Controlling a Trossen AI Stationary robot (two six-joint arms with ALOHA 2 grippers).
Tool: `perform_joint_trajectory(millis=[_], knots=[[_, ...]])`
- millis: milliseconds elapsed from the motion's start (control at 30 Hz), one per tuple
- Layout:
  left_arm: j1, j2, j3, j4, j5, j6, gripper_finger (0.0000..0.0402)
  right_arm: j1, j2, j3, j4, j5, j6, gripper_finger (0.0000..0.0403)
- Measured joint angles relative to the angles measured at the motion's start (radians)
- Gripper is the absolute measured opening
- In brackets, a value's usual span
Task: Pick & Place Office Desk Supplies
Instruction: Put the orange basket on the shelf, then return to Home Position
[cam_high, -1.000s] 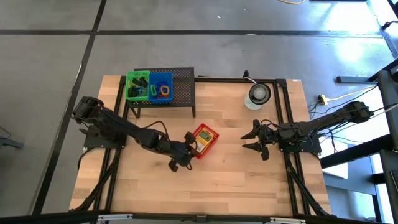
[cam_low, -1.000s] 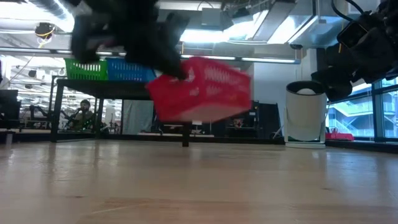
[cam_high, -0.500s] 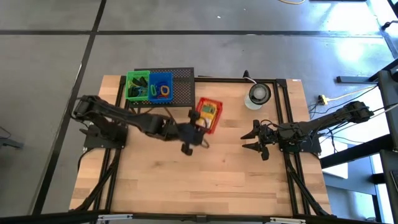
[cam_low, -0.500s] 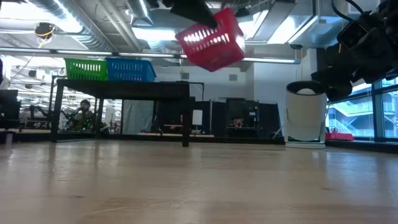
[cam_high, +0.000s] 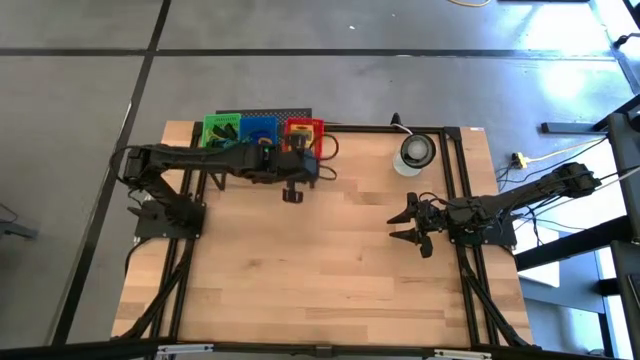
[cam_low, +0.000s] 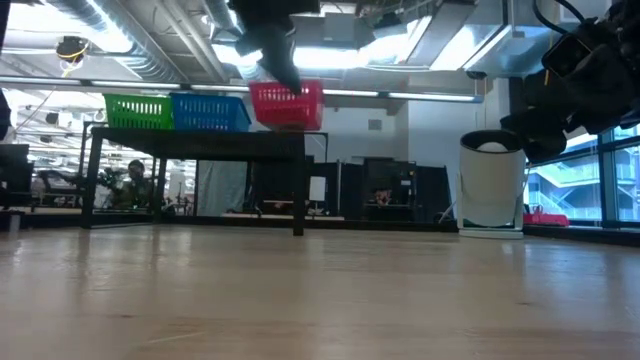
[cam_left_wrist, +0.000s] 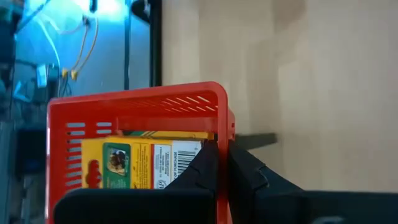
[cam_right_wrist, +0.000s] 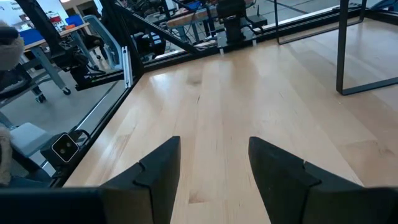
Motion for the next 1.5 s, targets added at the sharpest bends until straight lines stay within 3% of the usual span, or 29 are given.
perform_joint_trajectory(millis=[167, 333, 633, 1033, 1333, 1500], knots=[[0.063, 0.000, -0.004, -0.004, 0.013, 0.001, 0.0008, 0.000, 0.000, 0.000, 0.000, 0.000, 0.000, 0.0192], [0.114, 0.000, -0.004, -0.044, 0.092, -0.017, 0.0008, 0.000, 0.000, 0.000, 0.000, 0.000, 0.000, 0.0192], [0.126, 0.000, -0.004, -0.062, 0.113, -0.054, 0.0012, 0.000, 0.000, 0.000, 0.000, 0.000, 0.000, 0.0192], [0.112, 0.000, -0.004, -0.071, 0.066, -0.045, 0.0106, 0.000, 0.000, 0.000, 0.000, 0.000, 0.000, 0.0192], [0.033, -0.001, 0.047, -0.071, -0.134, 0.010, 0.0148, 0.000, 0.000, 0.000, 0.000, 0.000, 0.000, 0.0192], [-0.023, -0.001, 0.109, -0.074, -0.186, 0.027, 0.0152, 0.000, 0.000, 0.000, 0.000, 0.000, 0.000, 0.0192]])
